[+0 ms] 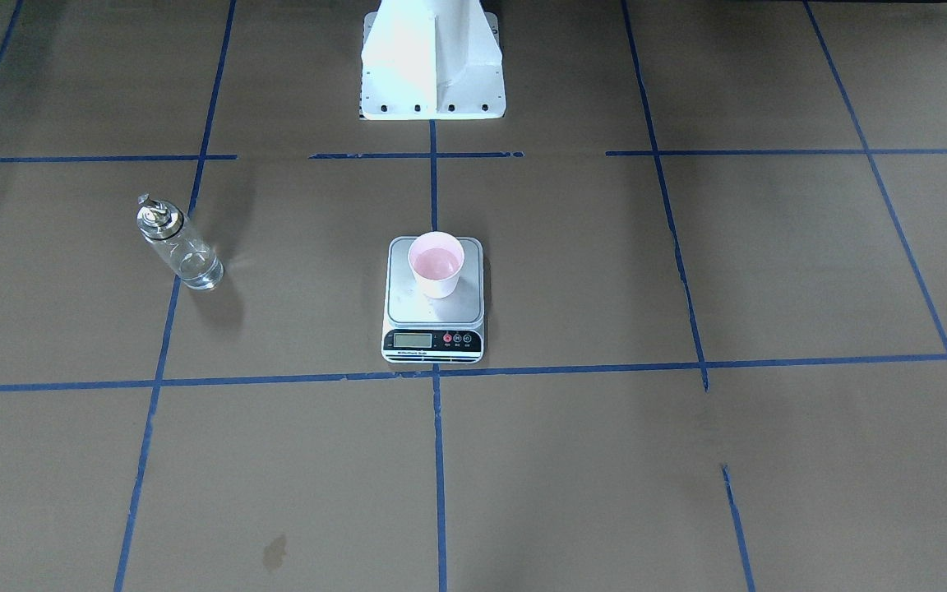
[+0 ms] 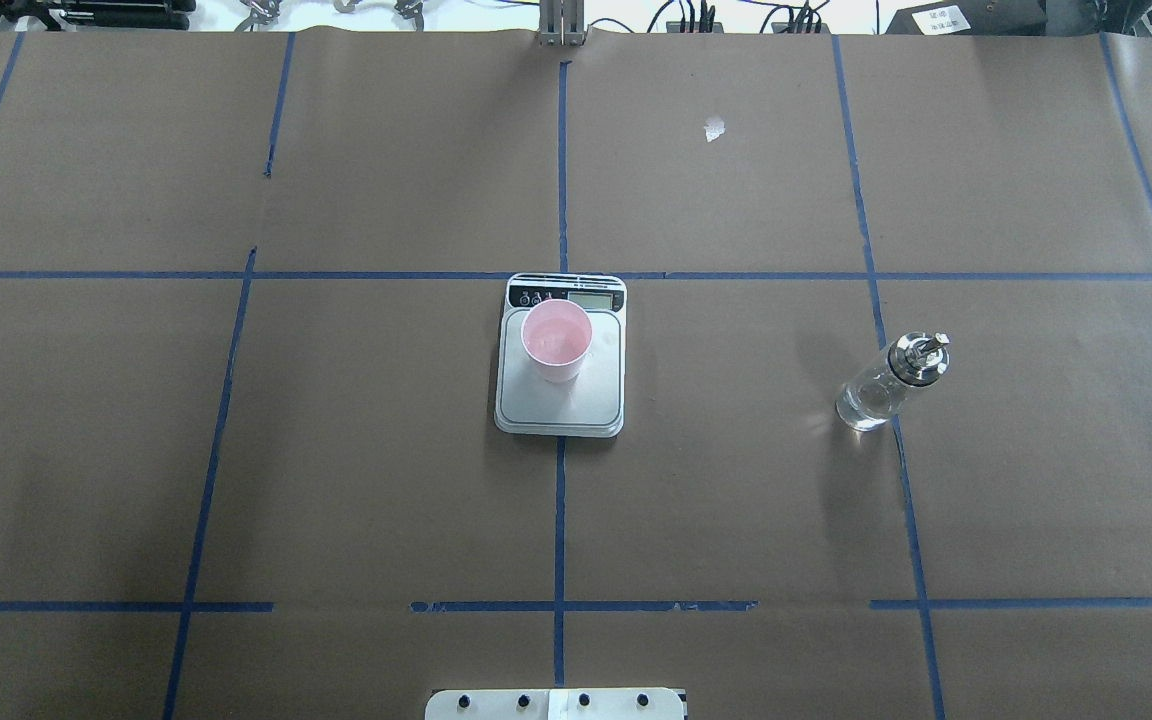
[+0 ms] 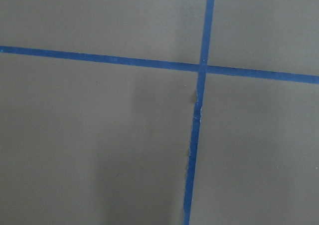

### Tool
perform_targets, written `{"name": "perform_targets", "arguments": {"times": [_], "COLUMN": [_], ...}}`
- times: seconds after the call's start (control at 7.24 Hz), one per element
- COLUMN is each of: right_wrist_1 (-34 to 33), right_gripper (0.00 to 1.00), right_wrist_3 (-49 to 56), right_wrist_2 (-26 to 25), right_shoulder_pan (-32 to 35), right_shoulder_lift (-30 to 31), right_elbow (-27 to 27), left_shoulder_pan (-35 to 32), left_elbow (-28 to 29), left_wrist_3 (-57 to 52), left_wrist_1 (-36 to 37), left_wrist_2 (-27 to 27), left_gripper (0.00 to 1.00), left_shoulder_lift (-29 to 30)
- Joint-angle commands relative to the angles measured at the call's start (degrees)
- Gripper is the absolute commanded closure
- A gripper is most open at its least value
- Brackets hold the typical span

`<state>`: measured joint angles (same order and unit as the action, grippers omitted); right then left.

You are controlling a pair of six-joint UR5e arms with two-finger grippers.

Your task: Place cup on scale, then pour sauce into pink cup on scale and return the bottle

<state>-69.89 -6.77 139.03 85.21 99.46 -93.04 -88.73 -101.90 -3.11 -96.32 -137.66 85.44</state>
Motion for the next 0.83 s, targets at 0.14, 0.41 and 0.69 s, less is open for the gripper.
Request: {"name": "perform_targets", "arguments": {"times": [0.14,0.41,0.69], "right_wrist_1": [-4.69,-18.2,-18.45], "right_gripper": [0.0,0.0,0.0], "right_wrist_3": [7.5,21.64,23.3], "right_wrist_2": [-4.08,-5.69,-5.7], "right_shoulder_pan": [-1.27,5.46,8.31], "right_shoulder_lift": [-0.22,-1.36,-0.41], "right_elbow": [-1.27,-3.45,-3.73], "left_shoulder_pan": [0.13,0.22,0.13], "left_elbow": [2.14,2.14,1.18], "left_wrist_3": [-0.05,-0.05,-0.14], "left_wrist_1": [0.52,1.75,6.22], "left_wrist_2": [1.15,1.95,1.95], "left_gripper": [0.0,0.0,0.0], "left_shoulder_lift": [-0.1,0.08,0.78]}}
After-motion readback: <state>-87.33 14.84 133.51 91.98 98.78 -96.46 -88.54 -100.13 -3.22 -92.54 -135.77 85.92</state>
